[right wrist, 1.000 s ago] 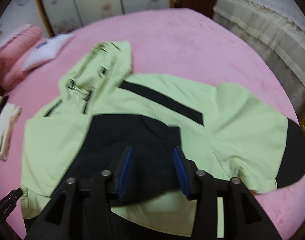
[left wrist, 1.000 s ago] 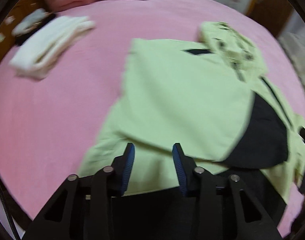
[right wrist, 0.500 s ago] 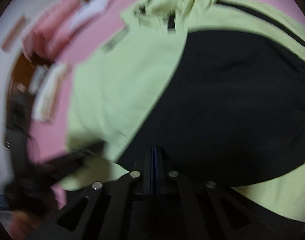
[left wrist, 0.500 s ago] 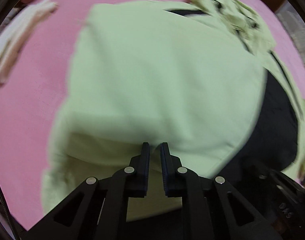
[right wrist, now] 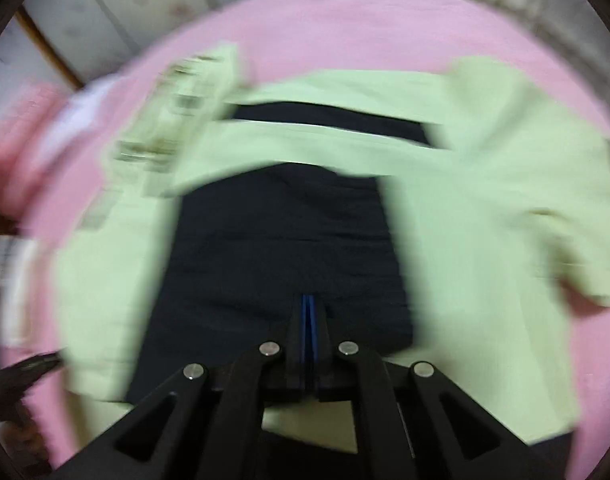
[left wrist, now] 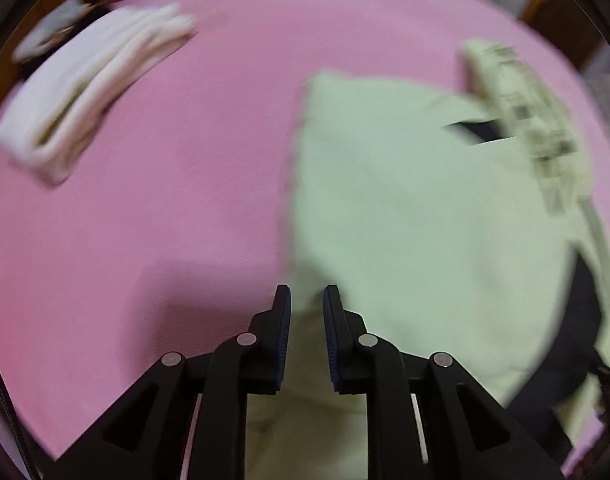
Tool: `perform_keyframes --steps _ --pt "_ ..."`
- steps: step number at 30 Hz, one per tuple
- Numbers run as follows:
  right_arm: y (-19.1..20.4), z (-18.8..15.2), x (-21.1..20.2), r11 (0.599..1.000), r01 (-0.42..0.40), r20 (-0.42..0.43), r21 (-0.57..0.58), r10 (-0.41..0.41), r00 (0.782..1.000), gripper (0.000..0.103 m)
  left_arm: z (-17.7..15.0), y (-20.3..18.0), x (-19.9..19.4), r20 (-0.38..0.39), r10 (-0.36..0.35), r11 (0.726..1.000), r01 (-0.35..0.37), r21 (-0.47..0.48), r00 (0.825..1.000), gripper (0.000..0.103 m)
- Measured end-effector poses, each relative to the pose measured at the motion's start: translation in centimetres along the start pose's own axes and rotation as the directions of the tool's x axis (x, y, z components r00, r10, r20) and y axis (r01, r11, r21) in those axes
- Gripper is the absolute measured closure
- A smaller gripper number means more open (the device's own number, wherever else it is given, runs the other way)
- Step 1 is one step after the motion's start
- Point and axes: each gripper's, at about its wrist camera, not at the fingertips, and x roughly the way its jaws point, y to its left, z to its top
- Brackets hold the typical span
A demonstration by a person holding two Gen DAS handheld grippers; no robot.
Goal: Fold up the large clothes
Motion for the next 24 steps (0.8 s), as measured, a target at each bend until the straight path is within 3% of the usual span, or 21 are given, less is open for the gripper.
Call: perform_keyframes --steps 1,3,6,9,11,15,18,19,21,22,23,24 --pt "1.3 0.0 1.2 0.995 -0.102 -0.043 -0.004 0.102 0.994 0.101 0.2 -1.1 -0.3 -0.002 -0.071 0.997 0.071 0.041 0.997 0.083" --pt "4.3 -0.4 4.1 0.970 -0.241 -0.147 -0.021 0.235 0.961 0.101 0.4 -3.7 0.2 -0.044 -0.171 0.977 0.175 0.119 0.984 0.082" --pt "9.7 -1.6 8.4 0.943 -0.314 -0.290 -0.107 0.272 0.917 0.101 1.1 -6.4 2.2 -0.084 -0.176 0.960 0.189 0.205 0.981 0.082" --pt "12.5 -1.3 10.6 0.937 -0.264 -0.286 -0.229 0.194 0.938 0.101 1.5 -8.7 4.6 -0.079 -0.081 0.955 0.100 0.279 0.994 0.082" --pt "12.3 0.1 11.0 0.943 -0.235 -0.234 -0.234 0.180 0.955 0.101 2.1 -8.4 4.7 -0.051 -0.087 0.956 0.098 0.275 0.995 0.082" --pt "7.1 3.9 10.8 0.982 -0.159 -0.121 -0.103 0.146 0.982 0.103 2.9 -5.9 4.8 0.038 -0.084 0.970 0.073 0.230 0.996 0.082" --pt "1.2 6.0 8.8 0.989 -0.138 -0.028 0.055 0.139 0.990 0.103 3.7 -3.3 5.4 0.055 -0.139 0.977 0.128 0.173 0.989 0.084" --pt "-0.3 6.4 8.0 0.998 0.012 0.011 0.068 -0.013 1.000 0.103 3.8 -2.0 5.4 0.058 -0.147 0.977 0.136 0.162 0.988 0.089" --pt "-3.4 7.0 6.0 0.983 0.150 0.076 0.109 -0.159 0.984 0.103 3.7 -1.1 5.6 0.069 -0.143 0.980 0.132 0.149 0.987 0.092" --pt "-5.1 7.1 5.1 0.968 0.190 0.084 0.161 -0.205 0.975 0.103 4.0 -0.8 5.7 0.083 -0.121 0.983 0.108 0.147 0.989 0.092" --pt "-6.0 7.2 4.6 0.964 0.178 0.088 0.197 -0.198 0.976 0.103 4.4 -0.5 5.9 0.104 -0.073 0.988 0.058 0.146 0.992 0.092" --pt "-7.2 7.1 3.8 0.963 0.114 0.096 0.245 -0.141 0.985 0.103 4.6 -0.3 5.8 0.127 -0.014 0.990 -0.005 0.142 0.992 0.093"
